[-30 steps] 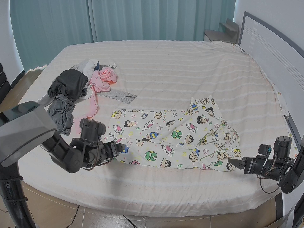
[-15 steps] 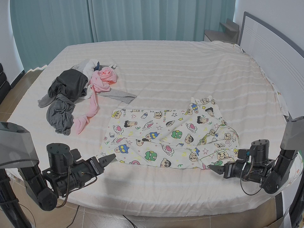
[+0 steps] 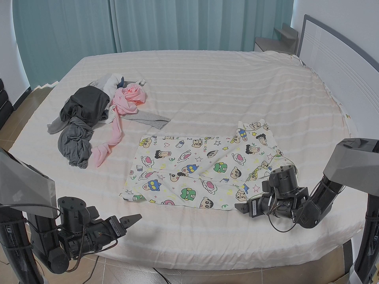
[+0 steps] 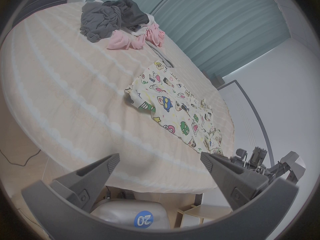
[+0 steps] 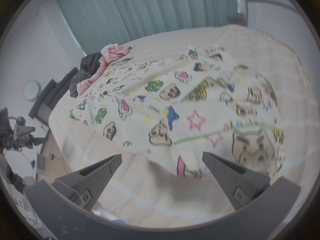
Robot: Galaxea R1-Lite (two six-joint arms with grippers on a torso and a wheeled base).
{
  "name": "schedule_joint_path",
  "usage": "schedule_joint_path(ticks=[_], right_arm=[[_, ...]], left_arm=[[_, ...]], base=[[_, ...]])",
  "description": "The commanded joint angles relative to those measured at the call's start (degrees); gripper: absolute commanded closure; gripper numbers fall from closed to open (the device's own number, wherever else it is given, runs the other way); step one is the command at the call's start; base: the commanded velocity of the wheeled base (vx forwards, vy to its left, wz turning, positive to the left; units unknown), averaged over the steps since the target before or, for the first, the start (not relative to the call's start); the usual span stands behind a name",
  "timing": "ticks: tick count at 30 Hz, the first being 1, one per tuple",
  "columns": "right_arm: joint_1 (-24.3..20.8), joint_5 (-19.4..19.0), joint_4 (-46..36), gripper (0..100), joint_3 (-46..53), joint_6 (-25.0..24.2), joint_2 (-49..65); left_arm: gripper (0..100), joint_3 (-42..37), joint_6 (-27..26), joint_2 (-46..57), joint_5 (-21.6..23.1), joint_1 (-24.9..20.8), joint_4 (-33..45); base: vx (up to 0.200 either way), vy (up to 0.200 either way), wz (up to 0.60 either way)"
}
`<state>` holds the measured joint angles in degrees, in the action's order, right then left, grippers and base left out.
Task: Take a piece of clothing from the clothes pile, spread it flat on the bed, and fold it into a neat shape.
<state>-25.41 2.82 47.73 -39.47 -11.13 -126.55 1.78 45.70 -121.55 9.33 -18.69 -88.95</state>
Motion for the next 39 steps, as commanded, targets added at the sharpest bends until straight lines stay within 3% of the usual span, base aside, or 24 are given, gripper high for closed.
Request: schedule_joint_path(ticks=[1, 8, 10, 17, 31, 39], right_arm=[[-0.8, 4.5, -1.2, 0, -5.7, 4.6, 0.9], [-0.7, 6.9, -1.6, 0, -5.4, 11.9, 1.2], [-0.6, 9.8, -1.1, 0, -5.2, 16.0, -0.6], [-1.5, 14.5, -1.8, 0, -5.4, 20.7, -2.2], [-3.5, 18.5, -5.4, 0, -9.2, 21.1, -3.5], [-3.2, 19.0, -7.1, 0, -10.1, 21.1, -4.1]], left_arm=[[0, -0.8, 0.3, 0.5, 0.3, 0.2, -1.0], [0, -0.7, 0.2, 0.4, 0.3, 0.3, -1.0], [0, -0.7, 0.2, 0.4, 0.3, 0.3, -1.0], [0, -0.9, 0.1, 0.2, 0.3, 0.3, -1.0], [0, -0.8, 0.0, -0.8, 0.3, 0.4, -1.0], [0, -0.8, 0.0, -1.1, 0.3, 0.4, -1.0]], base=[[0.0, 0.0, 0.0], [0.0, 0.0, 0.0], [0.0, 0.0, 0.0], [0.0, 0.0, 0.0], [0.0, 0.0, 0.0], [0.0, 0.0, 0.0]])
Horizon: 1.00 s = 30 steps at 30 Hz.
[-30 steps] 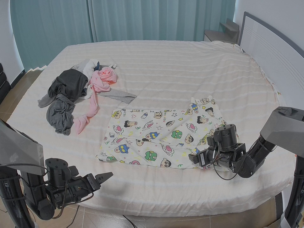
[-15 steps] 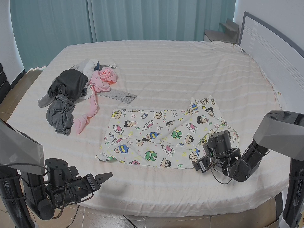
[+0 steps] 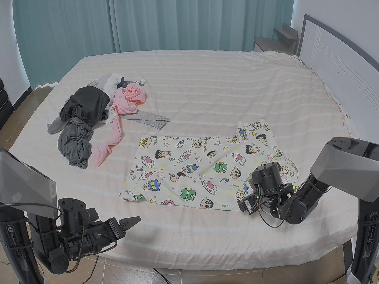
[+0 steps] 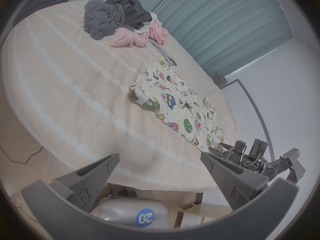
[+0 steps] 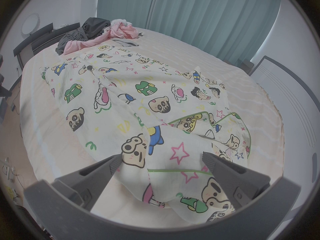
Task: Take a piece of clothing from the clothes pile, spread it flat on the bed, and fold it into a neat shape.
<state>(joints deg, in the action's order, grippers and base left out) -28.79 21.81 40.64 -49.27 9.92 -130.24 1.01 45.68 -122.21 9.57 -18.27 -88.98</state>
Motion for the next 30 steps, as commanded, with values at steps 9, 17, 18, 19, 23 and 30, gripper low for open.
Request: schedule_joint_path(ticks=[9, 17, 18, 19, 23, 30], right_arm=[[0.8, 0.1, 0.0, 100, -2.3, -0.3, -1.9], [1.3, 1.7, -0.1, 100, -2.6, -0.3, -1.9], [1.3, 1.7, -0.1, 100, -2.5, -0.2, -1.9], [1.5, 1.7, -0.1, 100, -2.5, -0.2, -1.8], [1.5, 1.0, -0.2, 100, -2.8, -0.1, -1.1], [1.3, -1.8, -3.8, 100, -5.0, -0.2, 1.1]], left_arm=[[0, 0.0, 0.0, -0.6, 0.0, 0.0, -1.0], [0, 0.0, 0.0, -0.6, 0.0, 0.1, -1.0], [0, 0.0, 0.0, -0.6, 0.0, 0.1, -1.0], [0, 0.0, 0.0, -0.7, 0.0, 0.1, -1.0], [0, 0.0, 0.0, -0.8, 0.0, 0.1, -1.0], [0, 0.0, 0.0, -0.9, -0.1, 0.1, -1.0]], base=[[0.0, 0.0, 0.0], [0.0, 0.0, 0.0], [0.0, 0.0, 0.0], [0.0, 0.0, 0.0], [0.0, 0.0, 0.0], [0.0, 0.0, 0.0]])
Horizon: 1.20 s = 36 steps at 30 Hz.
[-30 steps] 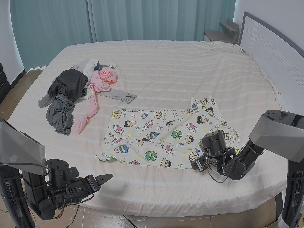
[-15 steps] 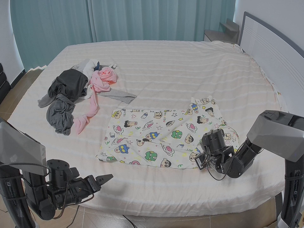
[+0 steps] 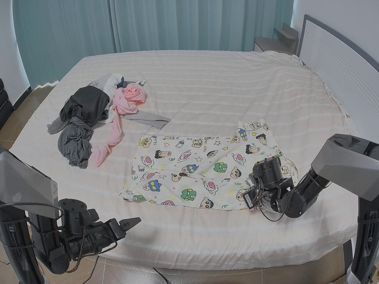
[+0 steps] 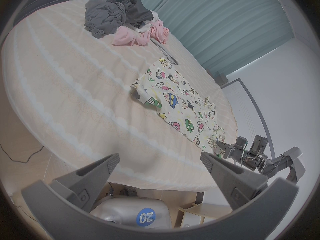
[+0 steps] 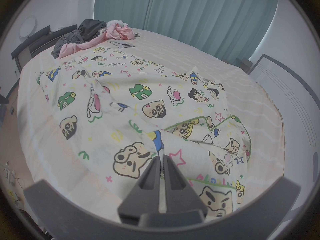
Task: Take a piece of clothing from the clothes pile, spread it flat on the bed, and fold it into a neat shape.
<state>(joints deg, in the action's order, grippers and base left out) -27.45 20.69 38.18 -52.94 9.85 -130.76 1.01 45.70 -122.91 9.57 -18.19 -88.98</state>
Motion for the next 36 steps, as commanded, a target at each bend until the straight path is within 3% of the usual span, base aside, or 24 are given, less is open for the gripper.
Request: schedule_joint_path(ticks=[1, 18, 24, 31, 36], right_arm=[[-0.1, -0.9, -2.3, 100, -1.7, -0.2, 1.9], [-0.5, -2.5, -9.4, 100, -5.9, -2.0, 2.6], [-1.5, -2.7, -14.2, 100, -7.9, -7.2, 2.3], [-3.2, -4.1, -25.7, 100, -15.4, -17.8, 2.3], [-3.3, -4.0, -26.7, 100, -17.7, -19.6, 1.7]], left_arm=[[0, 0.0, 0.0, -0.2, 0.0, 0.0, -1.0], [0, 0.0, 0.0, -0.2, 0.0, 0.0, -1.0], [0, 0.0, 0.0, -0.7, 0.0, 0.0, -1.0], [0, 0.0, 0.0, -0.8, -0.1, -0.1, -1.0], [0, 0.0, 0.0, -0.8, 0.0, -0.1, -1.0]], base=[[0.0, 0.0, 0.0], [0.0, 0.0, 0.0], [0.0, 0.0, 0.0], [0.0, 0.0, 0.0], [0.0, 0.0, 0.0]])
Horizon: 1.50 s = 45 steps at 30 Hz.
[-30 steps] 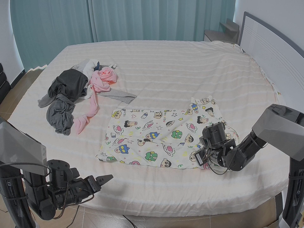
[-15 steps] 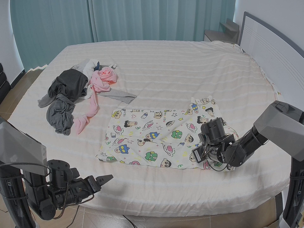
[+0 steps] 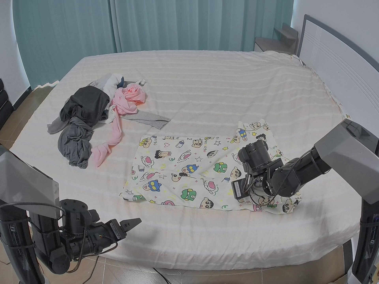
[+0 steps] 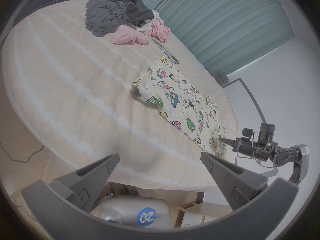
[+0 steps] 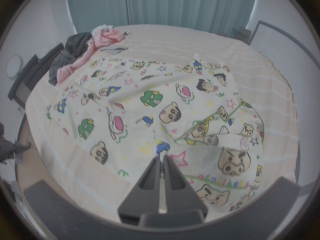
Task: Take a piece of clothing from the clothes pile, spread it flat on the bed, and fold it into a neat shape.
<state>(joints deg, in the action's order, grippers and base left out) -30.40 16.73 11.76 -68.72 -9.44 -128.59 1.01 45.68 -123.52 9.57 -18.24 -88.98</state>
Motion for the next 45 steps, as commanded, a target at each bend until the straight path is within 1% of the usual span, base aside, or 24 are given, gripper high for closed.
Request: schedule_joint_path(ticks=[1, 13, 19, 20, 27, 28, 29, 31, 33, 36, 38, 39, 41, 43, 45], right_arm=[[-0.3, 0.2, -0.1, 100, -2.1, -0.5, -1.1], [1.1, 0.4, -0.1, 100, -1.9, -0.8, -3.0], [1.1, 0.3, -0.1, 100, -2.3, -2.6, -3.6], [1.1, 0.3, -0.2, 0, -2.4, -3.0, -3.7], [2.0, 0.0, -0.2, 0, -1.6, -5.3, -2.0], [2.5, -0.7, -0.3, 0, -0.1, -7.1, 0.1], [2.5, -0.9, -0.3, 0, 0.3, -7.3, 0.4], [3.2, -2.8, -0.2, 0, 3.2, -8.8, 3.0], [3.7, -3.6, -0.1, 0, 5.4, -9.8, 5.0], [6.2, -4.2, 0.2, 0, 8.7, -9.4, 7.9], [9.4, -7.1, 0.2, 0, 11.4, -8.8, 10.5], [10.3, -8.6, 0.2, 0, 12.5, -8.3, 11.3], [13.0, -13.1, 0.4, 0, 15.5, -6.7, 12.8], [15.3, -16.2, 1.1, 0, 17.6, -5.1, 13.5], [16.9, -17.0, 2.3, 0, 18.4, -4.0, 13.3]], left_arm=[[0, 0.0, 0.0, -0.3, -0.1, 0.0, -1.0], [0, 0.0, 0.0, -0.4, 0.0, 0.0, -1.0], [0, 0.0, 0.0, -0.5, 0.0, 0.0, -1.0], [0, 0.0, 0.0, -0.6, -0.1, 0.0, -1.0], [0, 0.0, 0.0, -0.6, -0.1, 0.0, -1.0], [0, 0.0, 0.0, -0.9, -0.1, 0.0, -1.0], [0, 0.0, 0.0, -0.9, -0.1, 0.0, -1.0], [0, 0.0, 0.0, -0.9, -0.1, 0.0, -1.0], [0, 0.0, 0.0, -0.9, -0.1, 0.0, -1.0], [0, 0.0, 0.0, -0.9, -0.1, 0.0, -1.0], [0, 0.0, 0.0, -0.9, -0.1, 0.0, -1.0], [0, 0.0, 0.0, -0.9, -0.1, 0.0, -1.0], [0, 0.0, -0.1, -0.9, -0.1, -0.1, -1.0], [0, 0.0, -0.1, -0.9, -0.1, -0.2, -1.0], [0, 0.0, 0.0, -0.9, -0.1, -0.1, -1.0]], base=[[0.0, 0.0, 0.0], [0.0, 0.0, 0.0], [0.0, 0.0, 0.0], [0.0, 0.0, 0.0], [0.0, 0.0, 0.0], [0.0, 0.0, 0.0], [0.0, 0.0, 0.0], [0.0, 0.0, 0.0], [0.0, 0.0, 0.0], [0.0, 0.0, 0.0], [0.0, 0.0, 0.0], [0.0, 0.0, 0.0], [0.0, 0.0, 0.0], [0.0, 0.0, 0.0], [0.0, 0.0, 0.0]])
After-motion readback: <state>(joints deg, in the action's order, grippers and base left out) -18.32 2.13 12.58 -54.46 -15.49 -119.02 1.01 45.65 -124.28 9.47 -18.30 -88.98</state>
